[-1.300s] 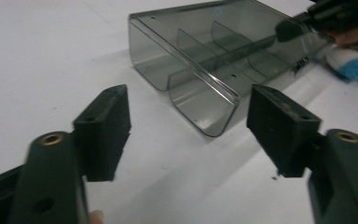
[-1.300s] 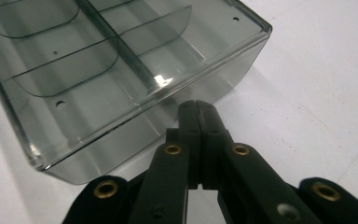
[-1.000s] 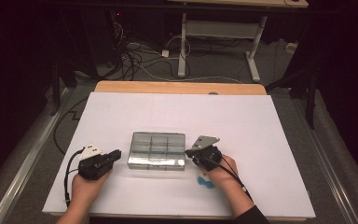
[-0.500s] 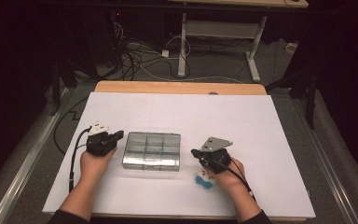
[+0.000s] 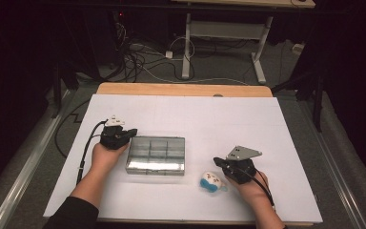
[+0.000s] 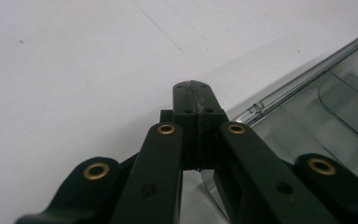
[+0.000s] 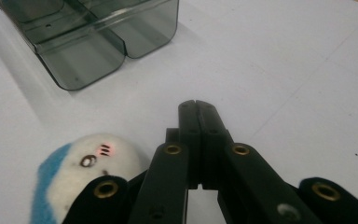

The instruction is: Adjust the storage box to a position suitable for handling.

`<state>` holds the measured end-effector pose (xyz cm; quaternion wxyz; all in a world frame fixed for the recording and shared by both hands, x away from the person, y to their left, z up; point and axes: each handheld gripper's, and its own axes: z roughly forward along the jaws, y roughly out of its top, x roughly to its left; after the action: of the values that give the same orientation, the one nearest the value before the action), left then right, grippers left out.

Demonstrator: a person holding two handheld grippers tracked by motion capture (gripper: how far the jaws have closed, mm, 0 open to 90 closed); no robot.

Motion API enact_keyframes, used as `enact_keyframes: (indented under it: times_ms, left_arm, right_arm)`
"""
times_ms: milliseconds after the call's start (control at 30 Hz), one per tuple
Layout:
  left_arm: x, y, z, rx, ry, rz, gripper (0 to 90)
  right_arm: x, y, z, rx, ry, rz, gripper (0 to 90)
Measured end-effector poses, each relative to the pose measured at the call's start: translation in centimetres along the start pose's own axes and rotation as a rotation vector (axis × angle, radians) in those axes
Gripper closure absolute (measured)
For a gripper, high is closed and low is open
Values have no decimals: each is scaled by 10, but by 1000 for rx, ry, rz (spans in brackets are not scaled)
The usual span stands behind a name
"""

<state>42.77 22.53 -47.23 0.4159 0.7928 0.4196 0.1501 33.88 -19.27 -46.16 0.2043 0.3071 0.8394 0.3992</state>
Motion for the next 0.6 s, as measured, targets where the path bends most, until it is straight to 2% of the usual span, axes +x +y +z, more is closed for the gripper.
enact_keyframes:
  times_ms: [67,100,200,233,300,367,400,500,600]
  left_arm:
    - [-4,-2,-2,3,-7,13,880]
    - [-7,-3,-4,6,-11,22,880]
    - [-21,-16,-13,-9,-43,26,880]
    - [-21,-16,-13,-9,-43,26,880]
    - [-32,-28,-23,-19,-77,30,880]
    - [-36,-33,-27,-22,-86,39,880]
    - [-41,-39,-34,-35,-89,44,880]
    - [-41,-42,-40,-58,-79,26,879]
    - [-43,-52,-52,-70,-39,9,879]
  right_arm:
    - [3,1,0,0,2,-7,900]
    - [11,3,2,3,14,-25,900]
    - [23,5,4,6,29,-52,900]
    - [27,7,4,2,43,-58,900]
    - [33,9,4,-1,58,-61,900]
    - [37,10,4,-2,66,-60,900]
    - [43,11,6,5,62,-76,900]
    - [46,11,7,12,62,-78,900]
    - [48,11,11,26,67,-77,900]
